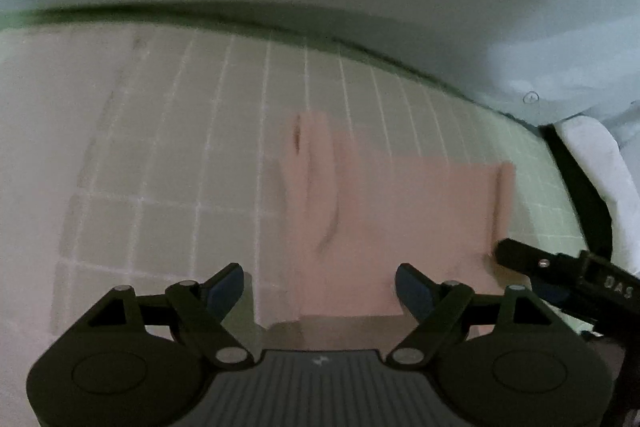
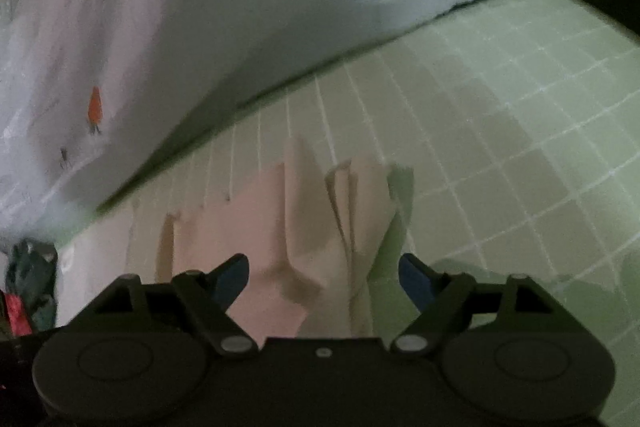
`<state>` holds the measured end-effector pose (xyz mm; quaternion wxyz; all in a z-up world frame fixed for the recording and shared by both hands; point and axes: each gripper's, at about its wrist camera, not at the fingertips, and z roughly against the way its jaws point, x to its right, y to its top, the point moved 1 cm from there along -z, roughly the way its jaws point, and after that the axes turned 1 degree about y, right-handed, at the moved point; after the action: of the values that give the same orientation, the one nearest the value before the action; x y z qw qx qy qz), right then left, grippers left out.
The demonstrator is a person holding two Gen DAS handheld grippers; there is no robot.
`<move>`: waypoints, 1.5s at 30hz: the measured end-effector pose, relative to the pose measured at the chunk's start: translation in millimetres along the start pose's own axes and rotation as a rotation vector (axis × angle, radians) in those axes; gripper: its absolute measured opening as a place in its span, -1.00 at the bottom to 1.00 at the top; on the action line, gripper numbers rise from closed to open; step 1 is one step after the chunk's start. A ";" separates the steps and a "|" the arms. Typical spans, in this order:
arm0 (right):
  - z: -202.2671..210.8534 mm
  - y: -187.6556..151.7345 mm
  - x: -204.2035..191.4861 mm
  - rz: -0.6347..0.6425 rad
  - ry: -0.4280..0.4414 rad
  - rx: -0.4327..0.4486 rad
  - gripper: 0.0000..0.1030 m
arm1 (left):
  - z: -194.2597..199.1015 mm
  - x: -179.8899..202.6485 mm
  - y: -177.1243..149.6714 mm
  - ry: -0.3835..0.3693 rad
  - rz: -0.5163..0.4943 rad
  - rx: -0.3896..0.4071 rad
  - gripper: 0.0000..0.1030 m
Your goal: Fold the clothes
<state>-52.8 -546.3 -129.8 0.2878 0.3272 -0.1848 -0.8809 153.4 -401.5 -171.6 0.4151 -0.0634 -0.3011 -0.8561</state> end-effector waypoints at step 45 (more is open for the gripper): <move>210.3 -172.9 17.6 0.256 -0.096 -0.041 -0.53 | 135.9 89.2 -236.2 -0.183 0.095 -0.002 -0.54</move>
<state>-274.1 -396.0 -76.0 0.3952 0.2524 -0.2207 -0.8552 -100.4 -272.4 -138.8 0.4260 -0.1561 -0.3337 -0.8263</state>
